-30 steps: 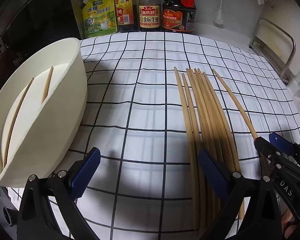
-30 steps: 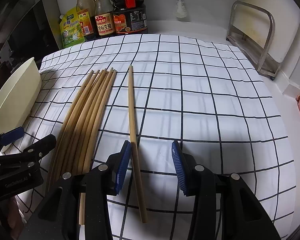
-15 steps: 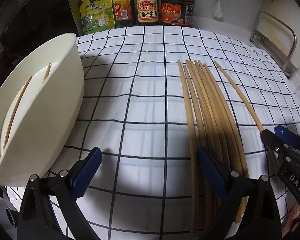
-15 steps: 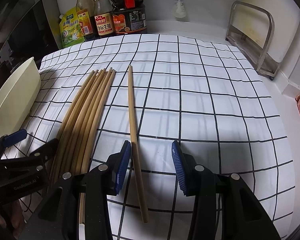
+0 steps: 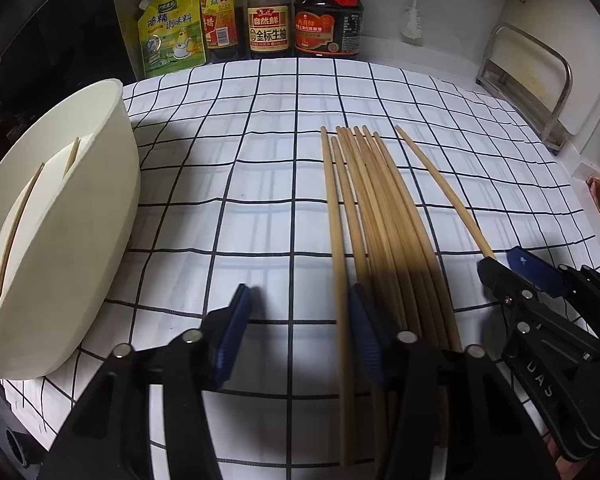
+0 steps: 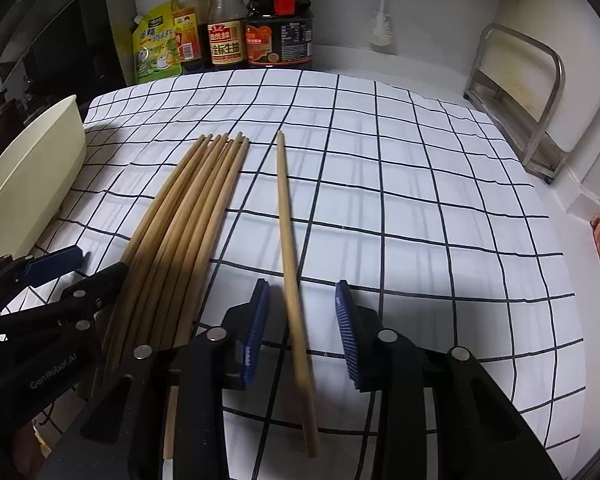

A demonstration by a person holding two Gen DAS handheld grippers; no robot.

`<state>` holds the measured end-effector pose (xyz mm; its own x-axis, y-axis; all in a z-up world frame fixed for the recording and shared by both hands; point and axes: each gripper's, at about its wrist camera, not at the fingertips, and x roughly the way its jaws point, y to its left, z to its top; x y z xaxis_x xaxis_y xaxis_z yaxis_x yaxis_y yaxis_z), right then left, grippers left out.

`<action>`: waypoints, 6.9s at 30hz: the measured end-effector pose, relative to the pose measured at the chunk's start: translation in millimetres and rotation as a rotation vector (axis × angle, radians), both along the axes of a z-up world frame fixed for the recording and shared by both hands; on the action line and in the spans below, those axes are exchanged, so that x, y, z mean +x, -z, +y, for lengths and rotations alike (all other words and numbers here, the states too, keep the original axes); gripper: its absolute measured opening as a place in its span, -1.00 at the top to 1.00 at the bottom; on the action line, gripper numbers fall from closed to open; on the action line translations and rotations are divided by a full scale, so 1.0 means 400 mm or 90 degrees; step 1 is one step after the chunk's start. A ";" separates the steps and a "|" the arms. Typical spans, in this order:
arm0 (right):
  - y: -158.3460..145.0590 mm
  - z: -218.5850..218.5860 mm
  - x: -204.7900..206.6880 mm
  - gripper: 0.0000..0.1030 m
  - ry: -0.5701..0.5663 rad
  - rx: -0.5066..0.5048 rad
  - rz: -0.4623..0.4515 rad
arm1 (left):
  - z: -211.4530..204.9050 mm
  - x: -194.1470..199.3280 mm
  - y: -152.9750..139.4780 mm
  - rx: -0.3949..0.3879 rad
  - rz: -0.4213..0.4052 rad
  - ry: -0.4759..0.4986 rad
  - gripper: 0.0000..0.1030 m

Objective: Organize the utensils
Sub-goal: 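Grasp a chopstick with the right tool while the left tool grasps another, then carry both chopsticks into the white basin and open both tools, then withdraw both tools from the basin back toward the chopstick pile, then grasp a chopstick with the right tool while the left tool grasps another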

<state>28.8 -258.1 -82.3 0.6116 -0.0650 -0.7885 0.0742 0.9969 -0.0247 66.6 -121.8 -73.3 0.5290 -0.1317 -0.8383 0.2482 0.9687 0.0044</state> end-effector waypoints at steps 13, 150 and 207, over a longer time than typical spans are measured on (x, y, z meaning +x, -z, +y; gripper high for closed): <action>-0.011 -0.011 -0.012 0.89 -0.001 0.068 0.001 | 0.022 -0.015 -0.016 -0.028 0.019 0.012 0.86; -0.158 0.245 -0.154 0.53 -0.019 0.089 -0.066 | 0.400 -0.167 -0.204 -0.090 -0.078 -0.067 -0.23; -0.005 0.107 0.023 0.30 -0.011 -0.026 0.021 | 0.164 -0.075 -0.077 -0.070 -0.021 -0.004 -0.43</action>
